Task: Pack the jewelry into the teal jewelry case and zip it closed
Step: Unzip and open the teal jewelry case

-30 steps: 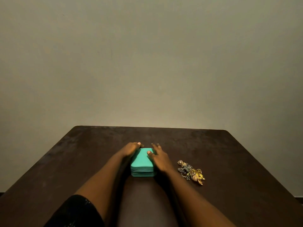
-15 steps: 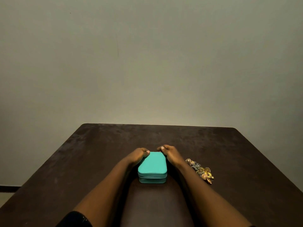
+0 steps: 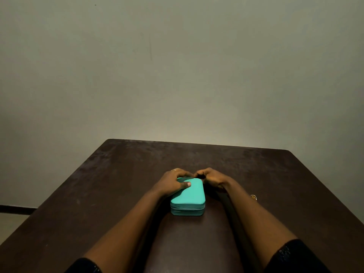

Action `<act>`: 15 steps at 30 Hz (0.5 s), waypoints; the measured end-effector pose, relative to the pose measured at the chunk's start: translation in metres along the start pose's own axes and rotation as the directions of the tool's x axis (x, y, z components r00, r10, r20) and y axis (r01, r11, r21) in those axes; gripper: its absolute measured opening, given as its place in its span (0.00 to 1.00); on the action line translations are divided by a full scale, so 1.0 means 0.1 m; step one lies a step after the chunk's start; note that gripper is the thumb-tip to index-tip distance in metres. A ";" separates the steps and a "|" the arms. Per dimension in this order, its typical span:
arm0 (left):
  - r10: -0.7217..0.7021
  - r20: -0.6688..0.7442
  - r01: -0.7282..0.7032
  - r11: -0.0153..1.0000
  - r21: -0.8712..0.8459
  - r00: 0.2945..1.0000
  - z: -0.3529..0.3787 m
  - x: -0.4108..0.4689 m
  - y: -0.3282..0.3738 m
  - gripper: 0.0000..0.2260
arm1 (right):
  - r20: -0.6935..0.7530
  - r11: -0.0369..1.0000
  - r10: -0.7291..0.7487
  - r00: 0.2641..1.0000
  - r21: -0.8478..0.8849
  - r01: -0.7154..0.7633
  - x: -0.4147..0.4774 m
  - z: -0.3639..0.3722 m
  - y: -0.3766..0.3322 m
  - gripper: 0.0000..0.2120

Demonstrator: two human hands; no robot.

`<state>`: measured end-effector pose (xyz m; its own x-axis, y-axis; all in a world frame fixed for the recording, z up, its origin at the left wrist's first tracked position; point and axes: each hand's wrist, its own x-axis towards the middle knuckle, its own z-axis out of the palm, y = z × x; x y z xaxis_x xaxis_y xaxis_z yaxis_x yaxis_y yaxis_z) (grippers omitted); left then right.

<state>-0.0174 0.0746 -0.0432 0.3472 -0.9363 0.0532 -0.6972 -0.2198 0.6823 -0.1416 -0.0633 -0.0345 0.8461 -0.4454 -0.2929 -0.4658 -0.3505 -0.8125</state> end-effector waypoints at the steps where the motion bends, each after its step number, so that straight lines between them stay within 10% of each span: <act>1: 0.012 -0.004 -0.012 1.000 0.013 1.000 0.00 -0.02 -0.01 0.15 | -0.018 1.000 -0.007 1.000 0.006 0.007 0.00 0.02 0.01 0.21; 15: 0.287 -0.098 -0.250 0.927 0.280 0.953 0.13 -0.18 -0.11 0.19 | -0.257 0.950 -0.121 0.959 -0.311 0.037 -0.07 0.15 0.14 0.05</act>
<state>-0.0239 0.0900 -0.0614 0.1923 -0.9283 0.3182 -0.9087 -0.0461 0.4149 -0.1500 -0.0527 -0.0512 0.8009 -0.5964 -0.0531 -0.4921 -0.6050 -0.6259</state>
